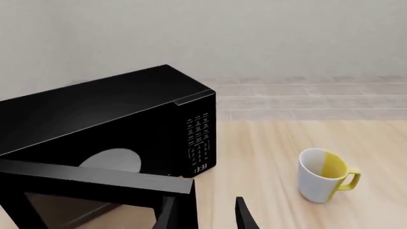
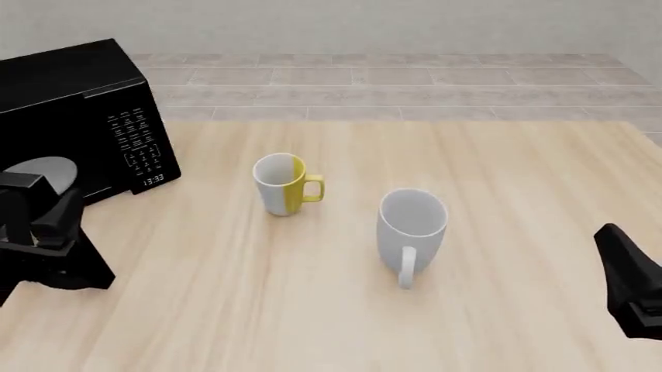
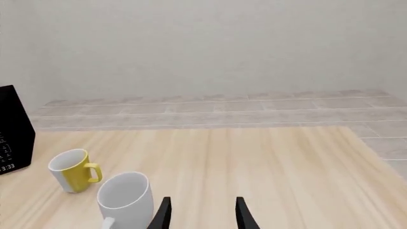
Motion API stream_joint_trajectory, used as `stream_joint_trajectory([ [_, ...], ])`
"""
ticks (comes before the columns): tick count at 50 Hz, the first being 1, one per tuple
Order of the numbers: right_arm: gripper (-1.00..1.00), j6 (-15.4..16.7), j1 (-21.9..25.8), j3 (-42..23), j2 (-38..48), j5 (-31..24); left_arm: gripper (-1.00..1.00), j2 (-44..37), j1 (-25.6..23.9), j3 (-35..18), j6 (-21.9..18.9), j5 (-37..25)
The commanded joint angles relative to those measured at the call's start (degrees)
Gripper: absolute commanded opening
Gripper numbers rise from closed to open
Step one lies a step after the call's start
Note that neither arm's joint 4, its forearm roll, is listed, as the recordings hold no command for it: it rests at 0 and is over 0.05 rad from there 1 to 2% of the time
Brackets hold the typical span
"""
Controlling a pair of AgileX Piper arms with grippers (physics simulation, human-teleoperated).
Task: Close the microwave.
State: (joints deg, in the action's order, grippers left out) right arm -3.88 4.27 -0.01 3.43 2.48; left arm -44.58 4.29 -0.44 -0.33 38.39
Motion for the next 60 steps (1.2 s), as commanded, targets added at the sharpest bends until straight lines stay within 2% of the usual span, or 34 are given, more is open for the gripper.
stream_joint_trajectory([
  [1, 1.0, -0.1, 0.0, 0.0, -0.4, -0.3, 1.0, -7.9, 0.4, 0.4, -1.4, 4.3],
  [6, 1.0, 0.0, 0.1, 0.0, -0.1, -0.1, 1.0, -7.7, 0.6, 0.4, -1.4, 4.1],
  [15, 1.0, 0.0, 0.2, 0.0, 0.9, 0.8, 1.0, -11.8, 0.7, 0.4, -1.8, 7.9],
  [19, 1.0, 0.1, 0.6, 0.0, 0.8, 0.8, 1.0, -10.9, 0.8, 0.4, -1.9, 7.0],
  [23, 1.0, 0.1, 0.9, 0.0, 1.1, 1.1, 1.0, -14.8, 0.7, 0.4, -2.2, 10.4],
  [27, 1.0, 0.0, 1.1, 0.0, 1.5, 1.4, 1.0, -12.8, 0.7, 0.4, -2.4, 8.5],
  [35, 1.0, -0.2, 1.6, 0.0, 1.0, 1.2, 1.0, -12.8, 0.5, 0.4, -2.6, 8.7],
  [45, 1.0, 0.4, 2.2, 0.0, 2.5, 2.2, 1.0, -21.8, 0.8, 0.4, -3.0, 16.9],
  [60, 1.0, 0.3, 2.3, 0.0, 1.7, 1.6, 1.0, -22.5, 0.4, 0.4, -3.0, 17.3],
])
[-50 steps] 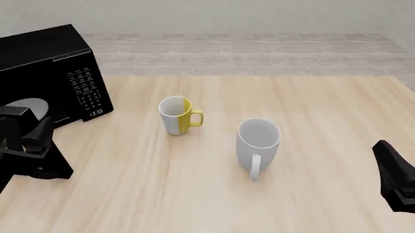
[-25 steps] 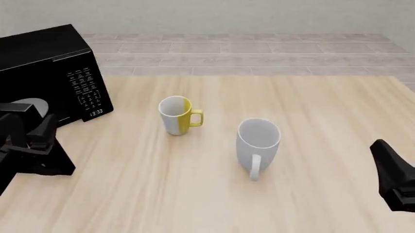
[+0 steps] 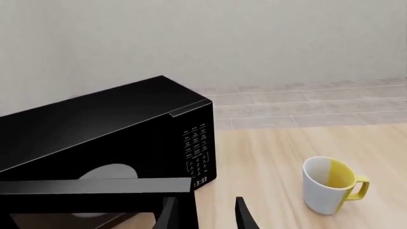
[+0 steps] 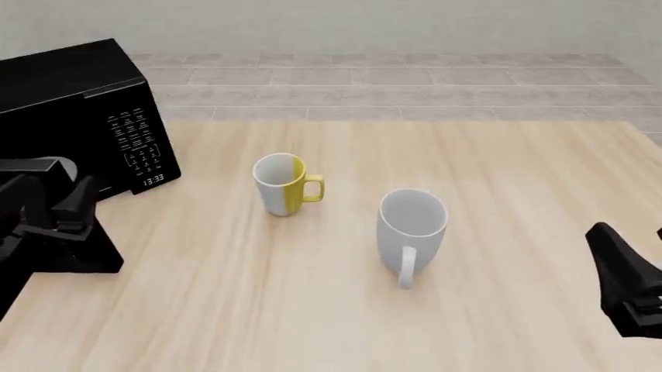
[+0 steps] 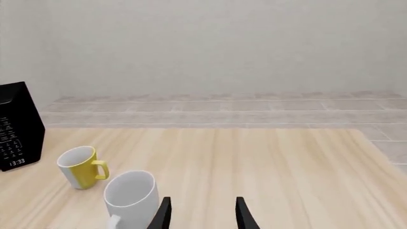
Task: Close the microwave.
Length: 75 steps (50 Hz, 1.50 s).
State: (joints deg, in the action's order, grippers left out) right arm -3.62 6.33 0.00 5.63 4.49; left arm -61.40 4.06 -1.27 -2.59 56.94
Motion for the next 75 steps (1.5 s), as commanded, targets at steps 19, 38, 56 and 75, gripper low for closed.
stream_joint_trajectory([
  [19, 1.0, -0.1, 0.3, 0.0, -0.5, -0.7, 1.0, -11.0, 0.7, 1.3, -0.1, 3.4],
  [38, 1.0, -0.2, 0.8, 0.0, -0.4, -0.7, 1.0, -15.1, 1.0, 1.3, 0.5, 7.0],
  [56, 1.0, -0.6, 1.3, 0.0, -4.2, -3.8, 1.0, -14.4, 0.7, 1.3, -0.2, 6.1],
  [75, 1.0, -2.7, 2.7, 0.0, -4.9, -4.2, 1.0, -17.5, 0.8, 1.3, -0.6, 8.8],
])
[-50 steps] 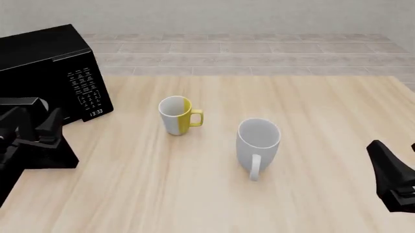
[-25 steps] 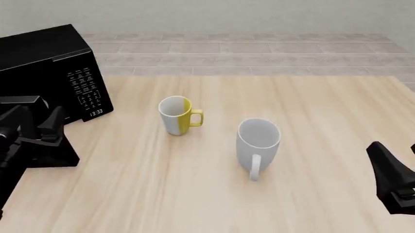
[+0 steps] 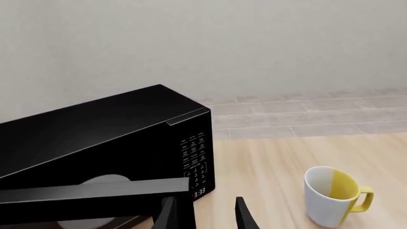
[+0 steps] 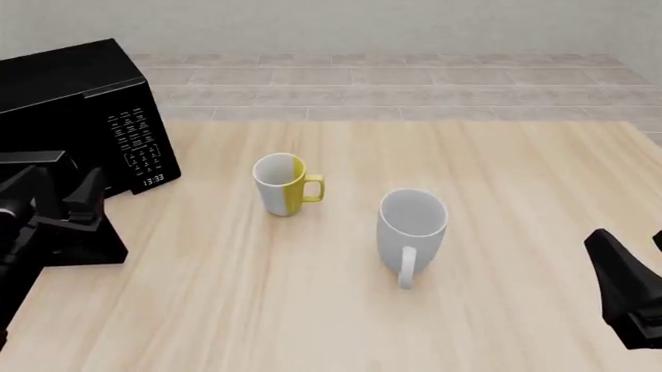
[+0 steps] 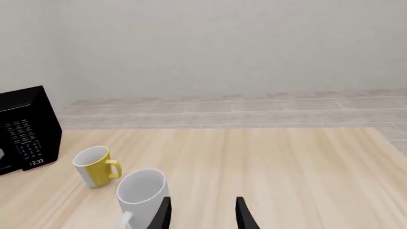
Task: Close the microwave.
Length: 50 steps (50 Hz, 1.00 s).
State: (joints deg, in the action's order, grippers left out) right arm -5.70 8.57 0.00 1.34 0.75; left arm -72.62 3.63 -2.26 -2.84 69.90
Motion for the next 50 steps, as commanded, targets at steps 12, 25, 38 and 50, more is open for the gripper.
stream_joint_trajectory([
  [12, 1.0, -0.6, 0.5, 0.0, -0.8, -0.4, 1.0, -6.2, 1.5, 2.2, -0.6, -4.1],
  [25, 1.0, -1.0, 0.2, 0.0, -1.0, -0.5, 1.0, -8.0, 1.5, 2.0, -0.3, -3.0],
  [38, 1.0, -0.8, 0.3, 0.0, -1.0, -0.6, 1.0, -9.0, 1.5, 1.0, 0.0, -3.5],
  [50, 1.0, -0.9, 0.2, 0.0, -1.1, -0.6, 1.0, -8.9, 0.8, -0.4, 0.9, -5.6],
])
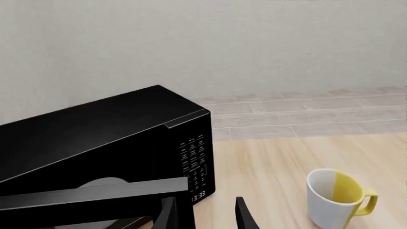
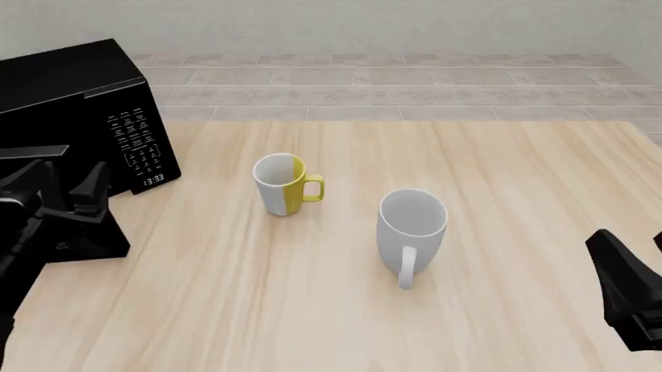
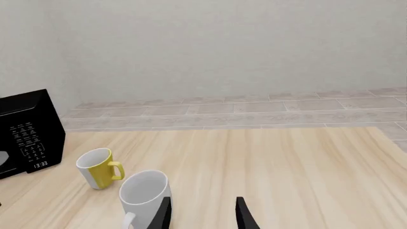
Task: Close the microwave.
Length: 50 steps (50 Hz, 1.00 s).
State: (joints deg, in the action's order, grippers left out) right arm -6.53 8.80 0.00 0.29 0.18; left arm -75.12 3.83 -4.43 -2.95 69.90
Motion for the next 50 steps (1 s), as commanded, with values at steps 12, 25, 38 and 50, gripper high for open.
stream_joint_trajectory([
  [12, 1.0, 0.1, 0.1, 0.0, -0.2, 0.3, 1.0, -9.6, -0.1, 0.4, 1.9, -5.2],
  [25, 1.0, 0.3, 0.6, 0.0, -0.1, 0.3, 1.0, -9.0, -0.5, -1.2, 2.3, -7.8],
  [38, 1.0, 0.3, 1.0, 0.0, -0.1, 0.2, 1.0, -10.9, -0.9, -2.6, 2.1, -8.2],
  [50, 1.0, 0.4, 0.8, 0.0, 0.0, 0.1, 1.0, -11.9, -0.7, -3.4, 1.9, -8.0],
])
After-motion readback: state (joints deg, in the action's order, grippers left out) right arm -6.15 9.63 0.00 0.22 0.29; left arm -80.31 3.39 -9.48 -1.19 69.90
